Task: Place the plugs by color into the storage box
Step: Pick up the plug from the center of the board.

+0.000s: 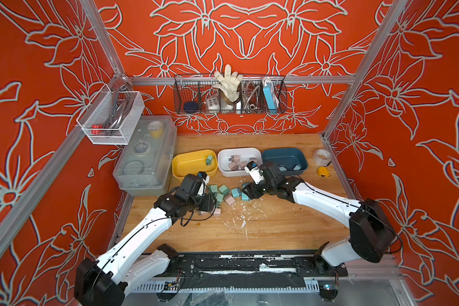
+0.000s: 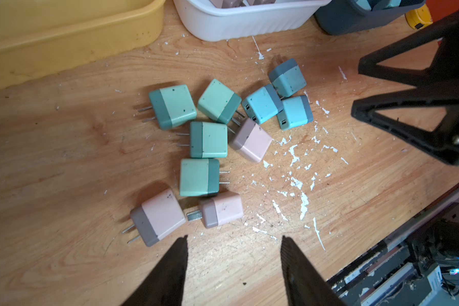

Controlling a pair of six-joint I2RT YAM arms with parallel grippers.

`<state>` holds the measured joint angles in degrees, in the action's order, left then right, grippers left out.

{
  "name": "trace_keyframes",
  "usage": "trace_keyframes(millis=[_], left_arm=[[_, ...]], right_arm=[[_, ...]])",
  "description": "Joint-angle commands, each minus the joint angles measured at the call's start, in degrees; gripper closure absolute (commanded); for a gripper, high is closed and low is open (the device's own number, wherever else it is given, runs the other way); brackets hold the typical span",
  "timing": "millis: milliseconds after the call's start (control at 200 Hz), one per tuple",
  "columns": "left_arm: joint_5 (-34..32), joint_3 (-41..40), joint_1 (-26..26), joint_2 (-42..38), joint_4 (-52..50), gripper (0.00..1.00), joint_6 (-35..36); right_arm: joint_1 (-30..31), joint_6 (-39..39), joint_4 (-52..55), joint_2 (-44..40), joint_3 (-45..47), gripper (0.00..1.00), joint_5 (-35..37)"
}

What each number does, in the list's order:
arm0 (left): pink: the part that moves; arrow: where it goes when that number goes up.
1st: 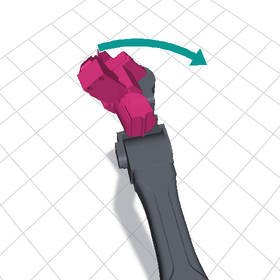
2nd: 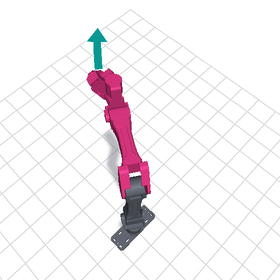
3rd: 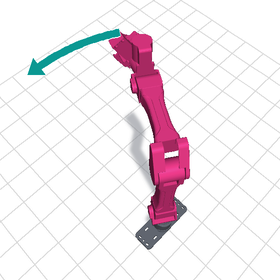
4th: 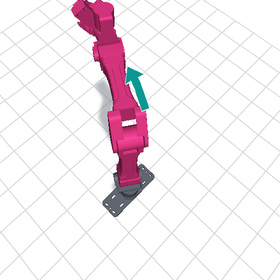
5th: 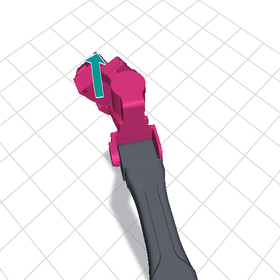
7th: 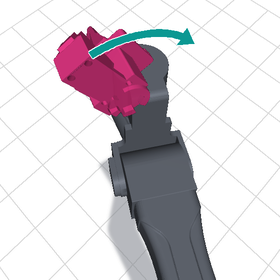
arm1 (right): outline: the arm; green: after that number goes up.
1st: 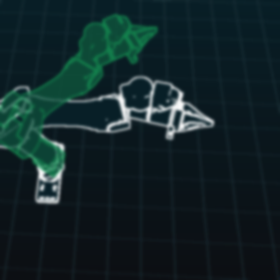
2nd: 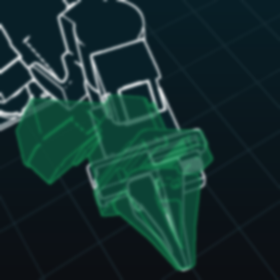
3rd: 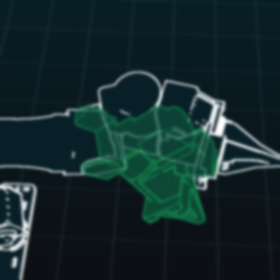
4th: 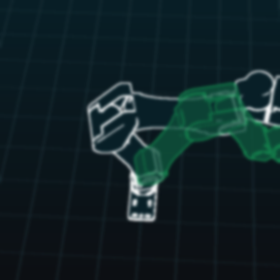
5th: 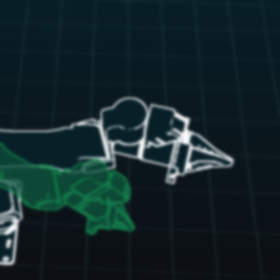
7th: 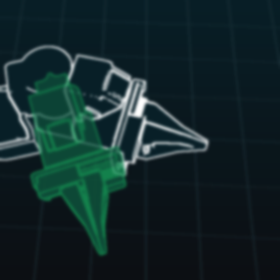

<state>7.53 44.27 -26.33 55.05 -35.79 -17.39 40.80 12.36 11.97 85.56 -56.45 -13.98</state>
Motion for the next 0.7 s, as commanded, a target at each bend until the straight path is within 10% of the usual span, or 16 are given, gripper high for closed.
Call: trace_keyframes(millis=[0, 696], left_arm=[[-1.34, -0.71, -0.23, -1.84, -2.15, 0.43, 0.37], [-1.99, -2.44, -0.25, -4.57, -1.36, 0.44, 4.0]], right_arm=[[0.32, 0.55, -1.08, -2.04, 0.26, 0.3, 0.97], [7.64, 1.37, 2.95, 7.34, -7.47, 0.34, 3.43]])
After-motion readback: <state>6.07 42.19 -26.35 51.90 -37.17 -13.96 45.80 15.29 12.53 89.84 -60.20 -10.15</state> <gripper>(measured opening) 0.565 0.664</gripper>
